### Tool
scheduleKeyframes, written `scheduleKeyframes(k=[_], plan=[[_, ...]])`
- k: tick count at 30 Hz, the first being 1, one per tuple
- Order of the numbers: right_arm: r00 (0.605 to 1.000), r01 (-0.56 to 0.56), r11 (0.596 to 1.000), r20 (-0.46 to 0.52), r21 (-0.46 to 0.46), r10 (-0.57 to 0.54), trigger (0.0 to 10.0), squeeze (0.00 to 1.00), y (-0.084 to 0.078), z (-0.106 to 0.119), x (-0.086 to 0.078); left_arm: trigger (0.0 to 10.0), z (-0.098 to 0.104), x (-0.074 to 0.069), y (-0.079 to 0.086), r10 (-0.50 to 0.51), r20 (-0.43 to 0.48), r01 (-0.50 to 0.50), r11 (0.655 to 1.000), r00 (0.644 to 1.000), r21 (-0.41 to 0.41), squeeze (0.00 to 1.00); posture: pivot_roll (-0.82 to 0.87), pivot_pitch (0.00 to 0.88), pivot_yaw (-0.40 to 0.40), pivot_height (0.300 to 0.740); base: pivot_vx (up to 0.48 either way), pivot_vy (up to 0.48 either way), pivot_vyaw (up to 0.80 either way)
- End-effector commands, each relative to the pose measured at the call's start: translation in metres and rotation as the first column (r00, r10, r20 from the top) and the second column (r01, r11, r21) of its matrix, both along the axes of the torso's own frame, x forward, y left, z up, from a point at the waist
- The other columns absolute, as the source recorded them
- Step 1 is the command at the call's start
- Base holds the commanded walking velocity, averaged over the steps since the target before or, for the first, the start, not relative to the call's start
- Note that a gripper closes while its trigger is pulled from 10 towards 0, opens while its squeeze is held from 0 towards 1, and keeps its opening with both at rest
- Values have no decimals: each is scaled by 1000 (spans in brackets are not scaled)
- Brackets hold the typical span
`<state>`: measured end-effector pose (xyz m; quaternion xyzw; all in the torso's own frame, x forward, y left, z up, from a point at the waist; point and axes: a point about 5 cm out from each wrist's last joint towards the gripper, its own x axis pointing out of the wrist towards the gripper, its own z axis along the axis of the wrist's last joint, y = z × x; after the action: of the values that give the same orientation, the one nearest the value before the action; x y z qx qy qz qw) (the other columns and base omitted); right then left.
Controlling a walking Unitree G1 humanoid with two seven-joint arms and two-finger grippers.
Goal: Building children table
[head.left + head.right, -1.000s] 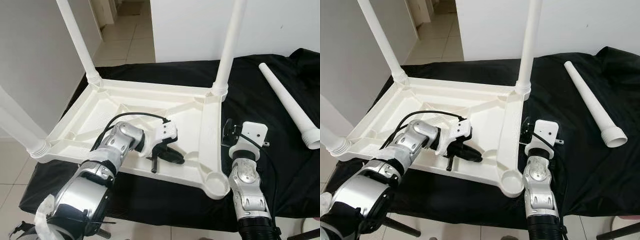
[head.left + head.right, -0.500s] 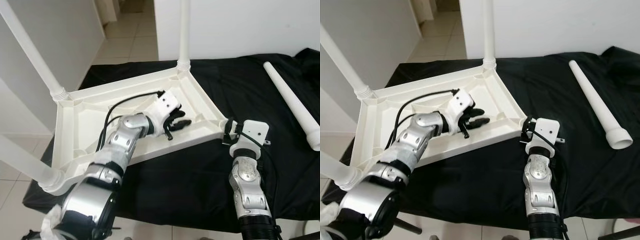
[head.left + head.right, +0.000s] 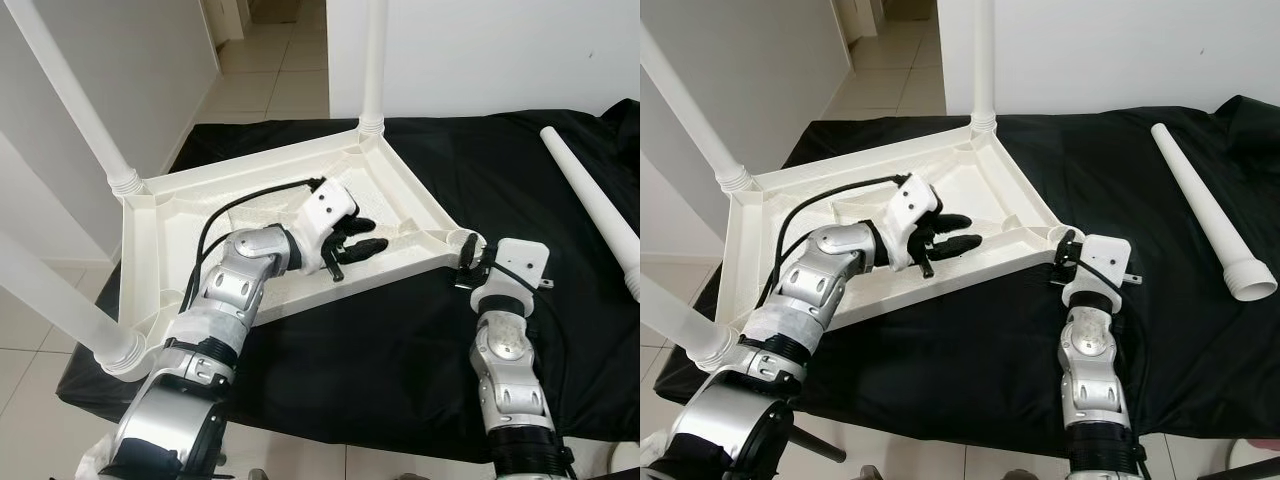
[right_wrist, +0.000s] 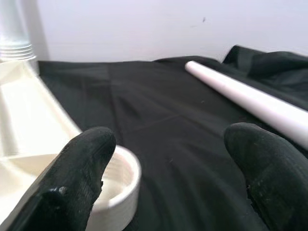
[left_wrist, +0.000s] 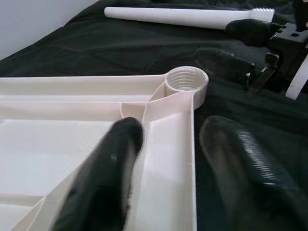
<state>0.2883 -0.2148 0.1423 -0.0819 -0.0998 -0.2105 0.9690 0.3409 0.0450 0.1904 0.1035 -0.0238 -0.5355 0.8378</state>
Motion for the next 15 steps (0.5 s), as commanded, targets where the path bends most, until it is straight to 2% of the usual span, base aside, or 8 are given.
scheduleKeyframes(k=[1,2,3,4,5,6,14,15], plan=[[998,67,997,8,40,-68,10000,0,-10,-2,-2,10000,1,4,8,92,-23,-93,995,995,-44,1000,-103,0,84,740,0,0,0],[998,67,997,8,40,-68,10000,0,-10,-2,-2,10000,1,4,8,92,-23,-93,995,995,-44,1000,-103,0,84,740,0,0,0],[991,129,990,11,65,-130,10000,0,-23,-3,-6,10000,4,4,12,112,-21,-113,991,994,-65,1000,-102,0,80,740,0,0,0],[984,176,982,11,75,-177,10000,141,-33,-4,-9,10000,7,4,15,137,-24,-138,986,990,-90,1000,-102,0,80,740,0,0,0],[984,176,982,11,75,-177,10000,141,-33,-4,-9,10000,7,4,15,137,-24,-138,986,990,-90,1000,-102,0,80,740,0,0,0],[978,208,975,14,74,-210,10000,945,-43,-3,-13,10000,11,5,17,165,-21,-166,979,986,-116,1000,-105,0,79,740,0,0,0],[951,304,950,25,70,-307,10000,1000,-70,-1,-24,10000,18,-1,20,193,-1,-192,971,981,-146,984,-107,0,73,740,0,0,0],[939,339,937,29,84,-342,10000,1000,-75,-2,-29,10000,19,-3,20,191,12,-187,972,981,-143,212,-107,0,73,740,0,0,0]])
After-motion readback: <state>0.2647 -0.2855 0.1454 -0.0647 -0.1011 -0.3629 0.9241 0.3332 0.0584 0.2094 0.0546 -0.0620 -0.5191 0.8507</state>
